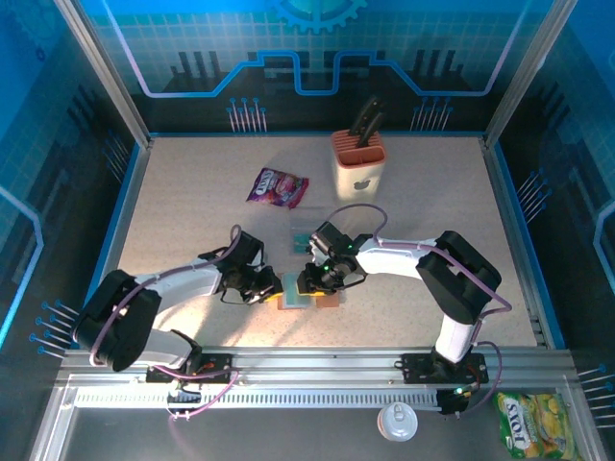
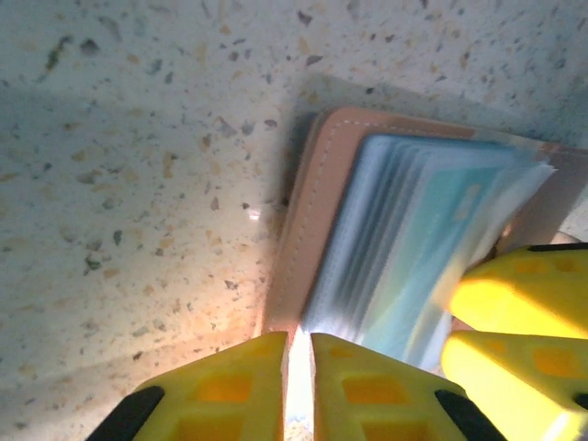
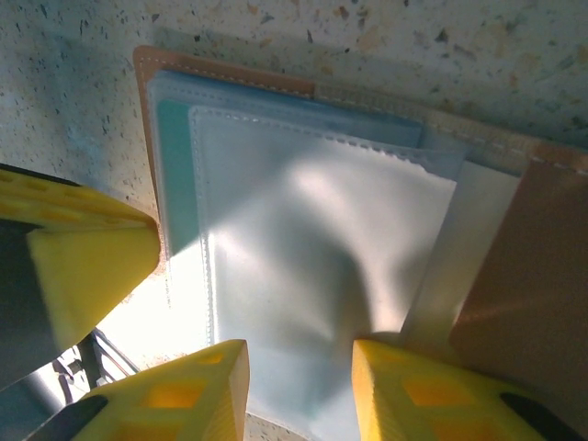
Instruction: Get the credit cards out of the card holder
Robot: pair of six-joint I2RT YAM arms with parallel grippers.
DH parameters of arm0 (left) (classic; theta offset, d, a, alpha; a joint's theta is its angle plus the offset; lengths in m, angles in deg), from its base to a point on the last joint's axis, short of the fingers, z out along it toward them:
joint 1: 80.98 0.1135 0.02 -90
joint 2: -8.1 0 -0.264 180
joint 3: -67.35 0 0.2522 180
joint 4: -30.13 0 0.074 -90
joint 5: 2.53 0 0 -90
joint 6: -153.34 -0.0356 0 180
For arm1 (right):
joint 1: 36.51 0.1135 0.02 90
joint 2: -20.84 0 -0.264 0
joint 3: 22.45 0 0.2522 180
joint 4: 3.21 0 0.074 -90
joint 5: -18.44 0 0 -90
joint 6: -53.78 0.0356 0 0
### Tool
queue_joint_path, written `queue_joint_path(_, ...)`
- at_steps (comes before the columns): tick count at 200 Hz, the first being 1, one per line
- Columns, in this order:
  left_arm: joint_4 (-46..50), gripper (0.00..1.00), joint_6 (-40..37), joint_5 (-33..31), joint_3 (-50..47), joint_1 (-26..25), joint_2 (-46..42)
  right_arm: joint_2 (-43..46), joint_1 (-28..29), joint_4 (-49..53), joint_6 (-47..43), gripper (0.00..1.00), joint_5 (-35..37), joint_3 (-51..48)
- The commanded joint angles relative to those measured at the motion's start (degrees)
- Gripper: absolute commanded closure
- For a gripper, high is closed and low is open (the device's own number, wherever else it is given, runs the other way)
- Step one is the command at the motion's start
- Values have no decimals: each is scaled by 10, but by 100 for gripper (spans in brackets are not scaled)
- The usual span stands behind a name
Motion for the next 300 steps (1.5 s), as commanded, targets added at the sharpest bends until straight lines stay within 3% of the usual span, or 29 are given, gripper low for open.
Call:
queue_joint_path(1,27,82,4,-6,28,-4,-28,8,-4,3,8,64,-4,-13)
queue_joint_path(32,7,76,20,14,30,-4,-42,12,-6,-1,9,64,-4,-18)
queue_joint_path(84,-49,76,44,49,24,-10,-9,14,-7,-13,15,65,-8,-25)
queue_joint_path(211,-83,79,62,51,29,-36,47,17,-12,-26,18,65,-18,-35)
queue_joint_path(300,-84,82,63,50,36,-39,39,35,-12,-25,22,66,-16,-33)
